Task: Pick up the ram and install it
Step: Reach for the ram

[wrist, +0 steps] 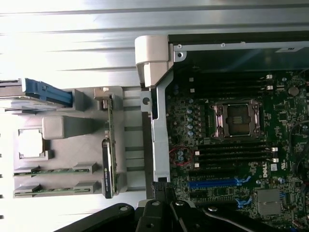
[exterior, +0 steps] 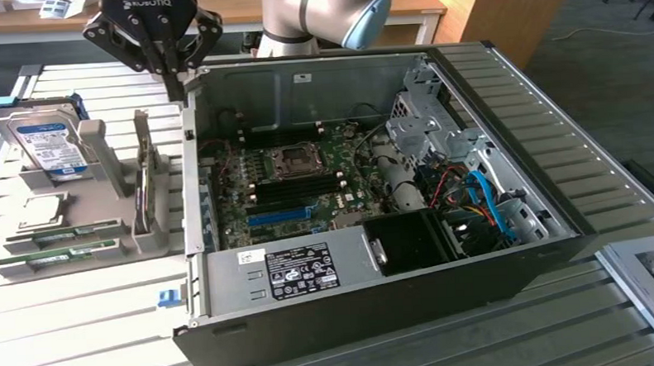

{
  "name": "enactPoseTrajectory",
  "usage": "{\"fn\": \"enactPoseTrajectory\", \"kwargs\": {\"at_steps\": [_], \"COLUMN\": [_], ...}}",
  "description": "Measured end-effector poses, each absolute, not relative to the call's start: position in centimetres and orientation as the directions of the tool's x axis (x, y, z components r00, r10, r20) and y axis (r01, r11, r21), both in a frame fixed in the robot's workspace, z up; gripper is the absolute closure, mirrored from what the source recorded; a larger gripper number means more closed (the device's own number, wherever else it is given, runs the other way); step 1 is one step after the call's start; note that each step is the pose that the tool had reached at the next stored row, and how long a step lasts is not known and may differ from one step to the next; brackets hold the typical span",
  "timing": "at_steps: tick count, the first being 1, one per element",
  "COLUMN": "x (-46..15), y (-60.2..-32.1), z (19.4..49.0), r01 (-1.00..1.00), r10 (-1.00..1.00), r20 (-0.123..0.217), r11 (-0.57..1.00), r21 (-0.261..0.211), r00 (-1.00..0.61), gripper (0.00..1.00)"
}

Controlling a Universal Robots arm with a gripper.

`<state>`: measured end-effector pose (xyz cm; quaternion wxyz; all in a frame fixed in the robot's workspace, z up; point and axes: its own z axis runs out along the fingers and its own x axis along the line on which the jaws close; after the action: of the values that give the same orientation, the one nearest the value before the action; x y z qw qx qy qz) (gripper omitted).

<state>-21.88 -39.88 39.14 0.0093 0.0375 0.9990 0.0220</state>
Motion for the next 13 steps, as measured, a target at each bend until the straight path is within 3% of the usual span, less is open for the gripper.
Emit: {"fn": "enactPoseTrajectory", "kwargs": {"at_steps": [13], "x": [-23.1], "y": [-39.9], "z": [39.1], "r01": [0.075], "r10": [0.075], "r20": [-0.010], "r11": [0.996], "r21": [0.044], "r00": [-0.997], "gripper": [0.90]}}
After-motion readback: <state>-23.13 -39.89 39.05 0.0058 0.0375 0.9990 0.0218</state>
